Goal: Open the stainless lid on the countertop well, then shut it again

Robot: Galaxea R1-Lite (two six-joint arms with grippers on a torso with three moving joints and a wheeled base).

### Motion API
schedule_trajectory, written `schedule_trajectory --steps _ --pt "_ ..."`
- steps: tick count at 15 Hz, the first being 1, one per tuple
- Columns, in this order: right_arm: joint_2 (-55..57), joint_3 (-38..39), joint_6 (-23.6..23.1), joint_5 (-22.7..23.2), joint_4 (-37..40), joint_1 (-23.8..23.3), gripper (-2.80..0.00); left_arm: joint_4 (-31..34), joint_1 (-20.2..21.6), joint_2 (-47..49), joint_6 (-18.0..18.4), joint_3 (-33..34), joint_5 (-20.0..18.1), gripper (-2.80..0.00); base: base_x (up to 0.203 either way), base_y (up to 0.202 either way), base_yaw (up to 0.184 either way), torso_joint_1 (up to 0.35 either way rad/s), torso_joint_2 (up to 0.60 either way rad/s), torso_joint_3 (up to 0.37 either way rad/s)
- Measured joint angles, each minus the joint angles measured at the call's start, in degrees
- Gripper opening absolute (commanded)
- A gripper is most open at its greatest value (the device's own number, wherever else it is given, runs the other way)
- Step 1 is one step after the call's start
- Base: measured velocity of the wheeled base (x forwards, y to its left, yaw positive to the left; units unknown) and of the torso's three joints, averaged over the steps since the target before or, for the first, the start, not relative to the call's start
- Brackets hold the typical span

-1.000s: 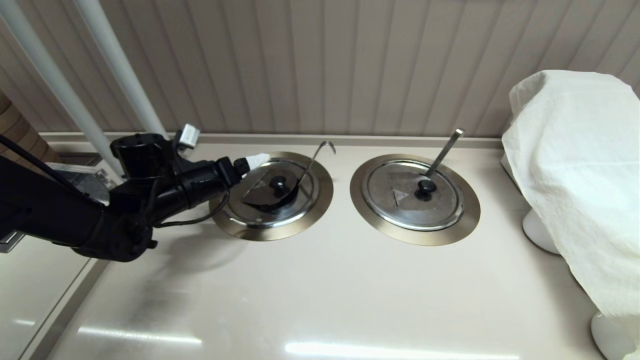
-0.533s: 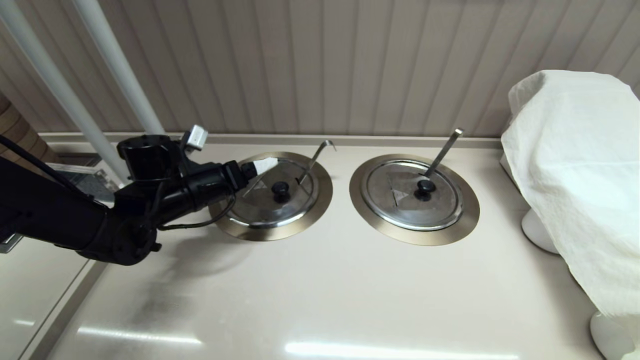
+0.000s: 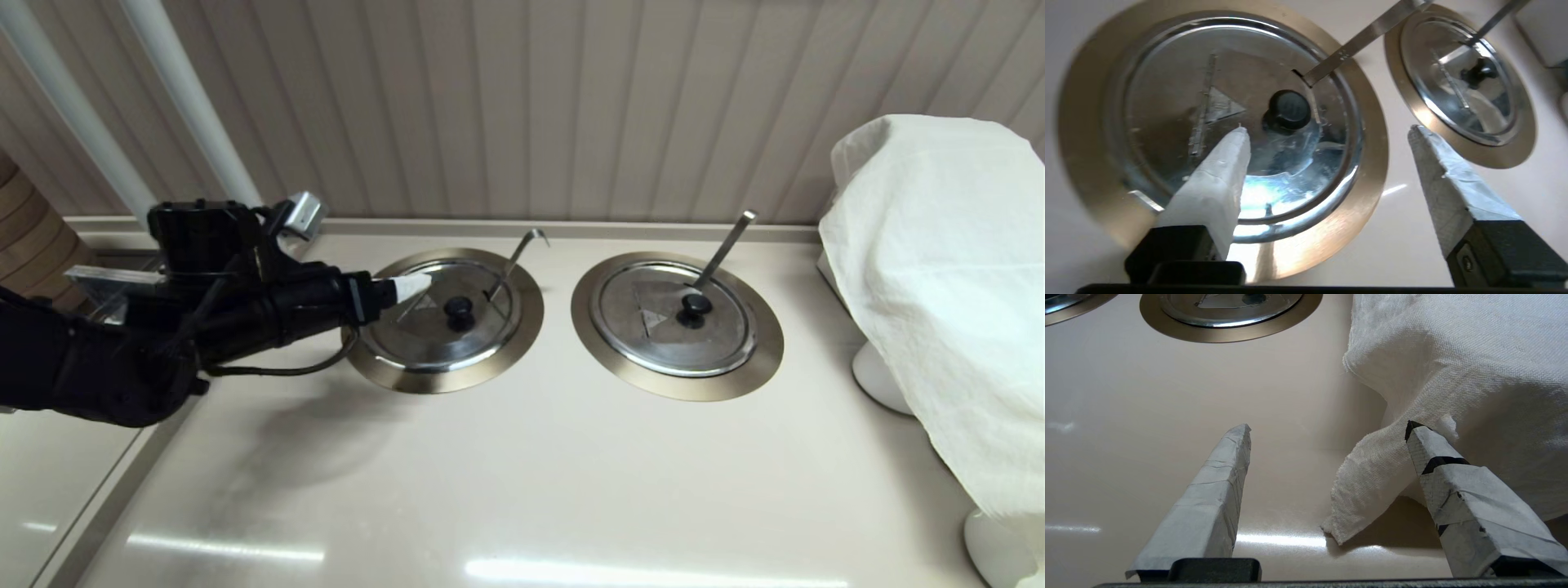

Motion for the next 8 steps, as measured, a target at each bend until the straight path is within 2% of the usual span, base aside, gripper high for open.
schedule_trajectory --steps 2,4,6,8 --pt "0.0 0.0 0.0 0.0 0.0 0.0 0.00 11.3 0.0 -6.2 7.0 -1.4 7.7 -2.80 0.000 0.000 0.000 0.000 0.00 0.000" --pt "0.0 0.0 0.0 0.0 0.0 0.0 0.00 20.8 0.0 -13.5 11.6 -1.6 14.4 -2.80 0.000 0.000 0.000 0.000 0.00 0.000" --pt "0.0 0.0 0.0 0.0 0.0 0.0 0.00 26.1 0.0 -21.2 13.3 -0.2 18.7 -2.80 0.000 0.000 0.000 0.000 0.00 0.000" --pt "0.0 0.0 0.0 0.0 0.0 0.0 0.00 27.5 -0.3 -28.9 13.9 2.6 22.3 -2.80 0.000 0.000 0.000 0.000 0.00 0.000"
